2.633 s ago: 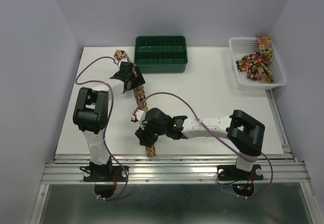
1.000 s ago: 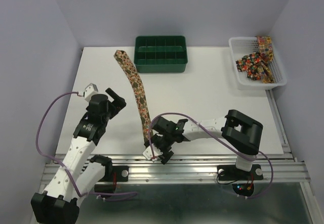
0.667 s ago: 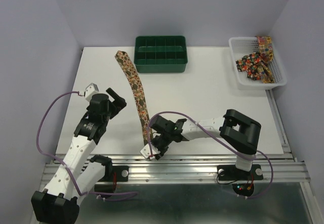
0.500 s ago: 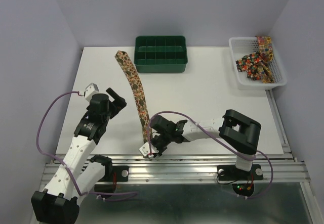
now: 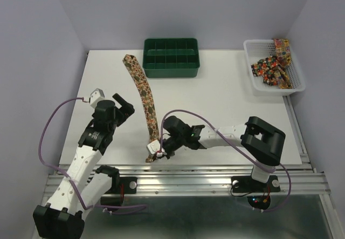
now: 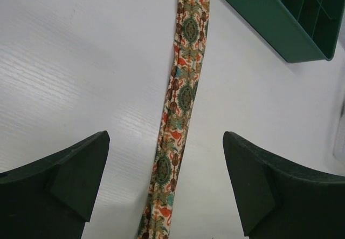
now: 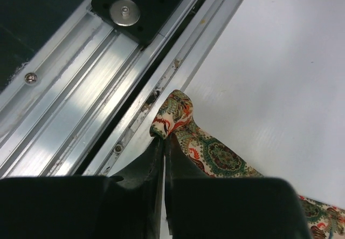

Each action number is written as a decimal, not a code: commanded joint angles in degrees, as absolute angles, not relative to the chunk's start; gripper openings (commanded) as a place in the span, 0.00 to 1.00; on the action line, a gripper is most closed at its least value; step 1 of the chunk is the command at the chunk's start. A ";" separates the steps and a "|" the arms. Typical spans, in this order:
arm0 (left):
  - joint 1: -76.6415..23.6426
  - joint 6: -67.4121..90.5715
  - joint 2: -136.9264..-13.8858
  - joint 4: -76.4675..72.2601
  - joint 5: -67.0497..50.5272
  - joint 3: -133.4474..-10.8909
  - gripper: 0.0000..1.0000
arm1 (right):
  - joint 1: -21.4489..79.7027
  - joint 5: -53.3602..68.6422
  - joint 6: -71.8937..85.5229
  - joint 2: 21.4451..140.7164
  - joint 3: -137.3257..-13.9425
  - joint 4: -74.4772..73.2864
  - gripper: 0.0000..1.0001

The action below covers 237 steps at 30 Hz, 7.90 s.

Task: Roll the ties
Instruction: Roll the tie

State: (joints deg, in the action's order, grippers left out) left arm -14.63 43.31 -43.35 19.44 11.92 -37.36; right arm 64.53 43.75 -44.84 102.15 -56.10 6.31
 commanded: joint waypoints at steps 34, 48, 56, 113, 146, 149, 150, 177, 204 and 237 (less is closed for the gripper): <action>-14.77 41.39 -50.36 8.26 2.64 -35.78 0.99 | 64.60 44.30 5.52 107.84 -51.43 54.22 0.02; -14.77 42.01 -45.54 8.35 -1.65 -31.38 0.99 | 65.04 32.70 22.42 110.57 -44.30 63.73 0.01; -14.85 43.42 -41.40 7.12 -3.08 -27.77 0.99 | 64.43 25.05 21.27 111.00 -46.41 55.72 0.01; -30.06 54.58 -36.29 18.29 -5.25 -20.93 0.01 | 63.54 33.31 31.11 111.09 -36.04 70.66 0.01; -39.37 57.04 -46.31 18.99 -7.91 -18.02 0.00 | 63.46 32.26 32.26 106.17 -32.87 71.99 0.01; -39.46 57.30 -48.07 19.16 -7.56 -18.54 0.00 | 63.46 31.03 31.99 105.12 -32.43 71.19 0.01; -39.81 57.74 -48.34 19.25 -7.21 -18.63 0.00 | 63.46 30.42 31.82 104.86 -32.26 70.58 0.01; -40.60 62.84 -44.30 33.04 11.94 -31.90 0.02 | 63.28 16.44 32.25 111.36 -35.07 66.35 0.01; -40.52 60.11 -39.29 21.27 2.98 -23.73 0.20 | 59.77 19.16 37.70 112.32 -39.29 65.13 0.01; -40.52 66.27 -43.77 18.28 10.12 -22.07 0.24 | 55.46 31.02 43.15 118.04 -41.40 72.31 0.09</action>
State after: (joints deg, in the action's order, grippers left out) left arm -40.18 65.60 -45.34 19.49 9.32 -22.94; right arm 55.77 28.49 41.91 118.30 -42.37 64.64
